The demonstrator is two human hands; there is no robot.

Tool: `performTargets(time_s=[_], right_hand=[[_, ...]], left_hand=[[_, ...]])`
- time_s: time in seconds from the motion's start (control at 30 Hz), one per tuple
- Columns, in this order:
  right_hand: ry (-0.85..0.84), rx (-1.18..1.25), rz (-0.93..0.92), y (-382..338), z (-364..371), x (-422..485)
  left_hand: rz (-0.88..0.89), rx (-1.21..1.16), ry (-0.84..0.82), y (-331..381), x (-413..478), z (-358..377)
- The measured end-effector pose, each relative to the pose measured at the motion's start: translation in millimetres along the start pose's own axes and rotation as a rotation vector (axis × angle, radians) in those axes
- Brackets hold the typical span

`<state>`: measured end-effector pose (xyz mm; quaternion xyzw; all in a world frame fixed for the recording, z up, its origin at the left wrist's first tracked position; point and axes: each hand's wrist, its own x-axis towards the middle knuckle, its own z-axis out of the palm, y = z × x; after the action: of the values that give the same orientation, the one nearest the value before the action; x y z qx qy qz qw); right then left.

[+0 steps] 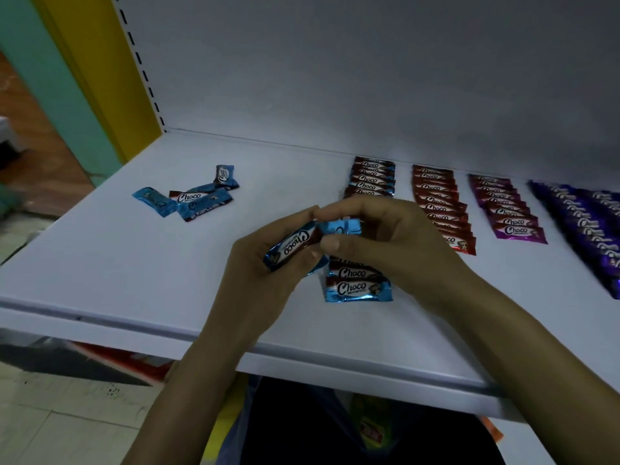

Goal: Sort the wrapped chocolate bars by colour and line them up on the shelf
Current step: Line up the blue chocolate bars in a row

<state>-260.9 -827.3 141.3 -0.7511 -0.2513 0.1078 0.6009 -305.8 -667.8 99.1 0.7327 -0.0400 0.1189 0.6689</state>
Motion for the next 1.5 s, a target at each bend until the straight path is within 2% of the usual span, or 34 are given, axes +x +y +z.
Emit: performTargets(time_s=[0.07,0.13,0.23,0.33,0.4,0.47,0.6,0.77,0.83,1.0,1.2,1.37,1.43,1.5], right_hand=[[-0.135,-0.001,0.014,-2.6,-7.3,-1.0],[-0.166,-0.089,-0.018,-3.5,-13.1,-1.4],[-0.016,-0.222,-0.113,-0.6,-11.4,-1.9],[0.185,-0.220,-0.048,5.4,-14.3,-0.7],[0.224,-0.204,-0.044,4.3,-21.8,-3.5],[0.186,-0.229,-0.073,1.3,-26.9,-11.4],[0.109,-0.292,-0.019,3.3,-29.7,-31.6],[-0.009,-0.592,-0.052,23.9,-23.3,-46.8],[-0.013,-0.719,-0.101,30.6,-16.7,-46.1],[0.044,-0.807,-0.155,32.6,-9.7,-38.8],[0.054,-0.828,-0.127,36.1,-8.2,-38.3],[0.162,-0.626,-0.102,33.9,-12.0,-44.0],[0.229,-0.576,-0.088,34.8,-18.9,-49.1],[0.274,-0.557,-0.053,38.1,-25.3,-53.3]], left_hand=[[0.014,0.004,-0.002,0.3,-0.1,-0.4],[-0.002,-0.013,-0.008,-1.5,0.6,-1.4],[-0.007,0.003,-0.058,-0.8,-0.7,0.9],[-0.002,-0.028,-0.033,0.0,-2.1,2.4],[0.007,-0.025,-0.007,-1.6,-2.4,3.2],[0.020,-0.007,0.017,-0.5,-2.6,3.3],[0.030,0.034,0.035,-0.1,-2.7,3.6],[0.020,0.057,0.041,-1.7,-2.1,2.3],[0.017,0.057,0.041,-2.3,-1.7,2.1],[0.010,0.052,0.041,-4.4,-0.8,1.6],[0.030,0.085,0.047,-6.5,-0.6,2.3],[0.064,0.173,0.128,-8.8,-0.9,2.8],[0.093,0.286,0.153,-7.9,-0.8,2.9],[0.250,0.589,0.165,-7.5,3.0,2.4]])
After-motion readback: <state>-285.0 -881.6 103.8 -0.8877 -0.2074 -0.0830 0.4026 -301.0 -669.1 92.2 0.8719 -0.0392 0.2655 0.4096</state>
